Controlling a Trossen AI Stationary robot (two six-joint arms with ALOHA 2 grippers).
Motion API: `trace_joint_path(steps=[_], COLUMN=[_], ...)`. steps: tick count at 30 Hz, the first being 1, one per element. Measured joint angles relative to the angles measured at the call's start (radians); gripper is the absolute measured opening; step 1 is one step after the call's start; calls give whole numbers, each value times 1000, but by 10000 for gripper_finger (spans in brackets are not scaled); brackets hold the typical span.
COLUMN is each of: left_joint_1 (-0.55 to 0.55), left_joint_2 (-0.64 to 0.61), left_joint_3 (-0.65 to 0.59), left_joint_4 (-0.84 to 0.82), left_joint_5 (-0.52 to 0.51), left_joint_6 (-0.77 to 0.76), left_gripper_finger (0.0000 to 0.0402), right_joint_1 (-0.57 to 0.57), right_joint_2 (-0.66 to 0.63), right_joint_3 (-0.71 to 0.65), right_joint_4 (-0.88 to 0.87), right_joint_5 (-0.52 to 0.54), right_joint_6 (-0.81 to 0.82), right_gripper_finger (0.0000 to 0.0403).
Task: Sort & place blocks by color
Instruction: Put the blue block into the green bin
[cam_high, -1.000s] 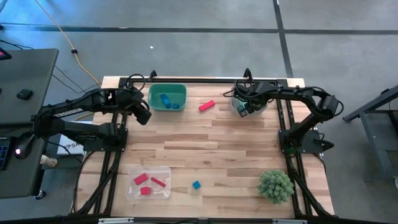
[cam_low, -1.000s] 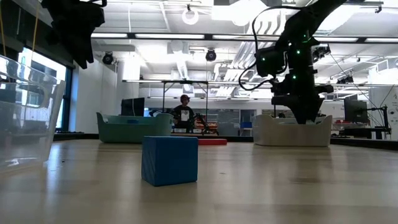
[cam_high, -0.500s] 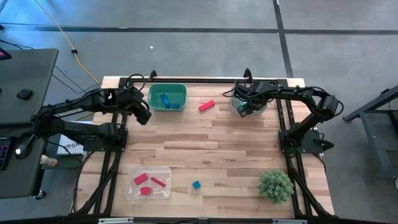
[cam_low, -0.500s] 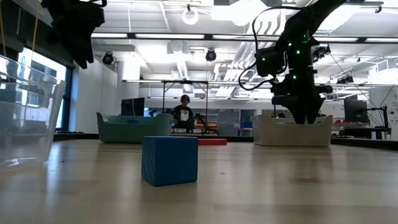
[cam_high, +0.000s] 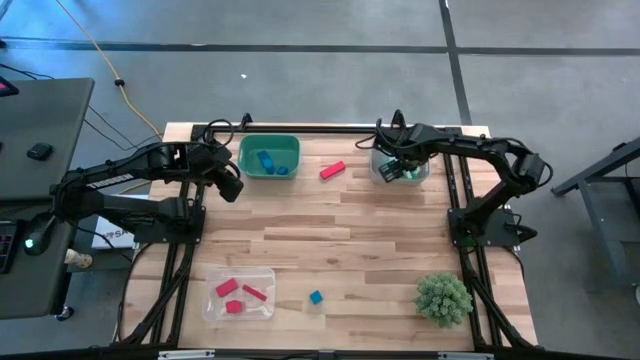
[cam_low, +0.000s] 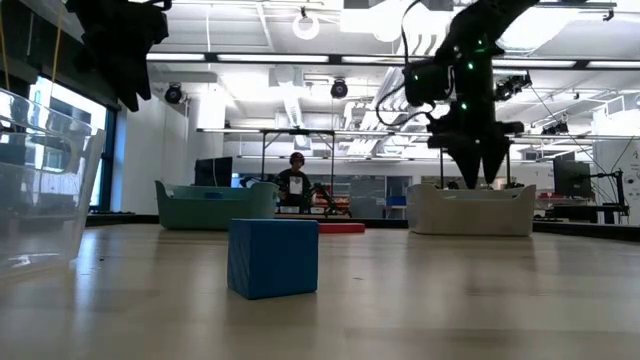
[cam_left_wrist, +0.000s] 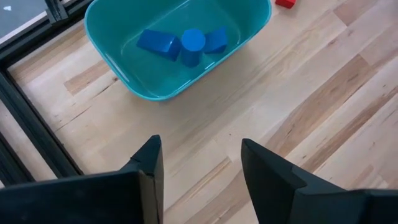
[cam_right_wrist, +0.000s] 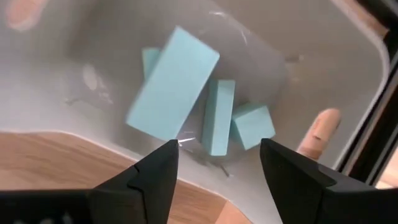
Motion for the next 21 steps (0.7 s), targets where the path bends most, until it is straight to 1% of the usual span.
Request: trace_joint_path(steps=[5, 9, 16, 21], left_joint_1=[0, 0, 0, 0], left_joint_2=[0, 0, 0, 0], left_joint_3=[0, 0, 0, 0], left_joint_4=[0, 0, 0, 0], left_joint_5=[0, 0, 0, 0], left_joint_6=[-2, -1, 0, 1], left_gripper_finger=[154, 156, 157, 157], right_joint_1=[6, 12, 14, 14], right_joint_2=[0, 0, 0, 0], right_joint_3=[89, 166, 310, 374], right_joint_4=[-55, -44, 88, 230], right_joint_5=[-2, -26, -125, -187], right_joint_6=[-7, -41, -184, -307], right_gripper_finger=[216, 216, 216, 216])
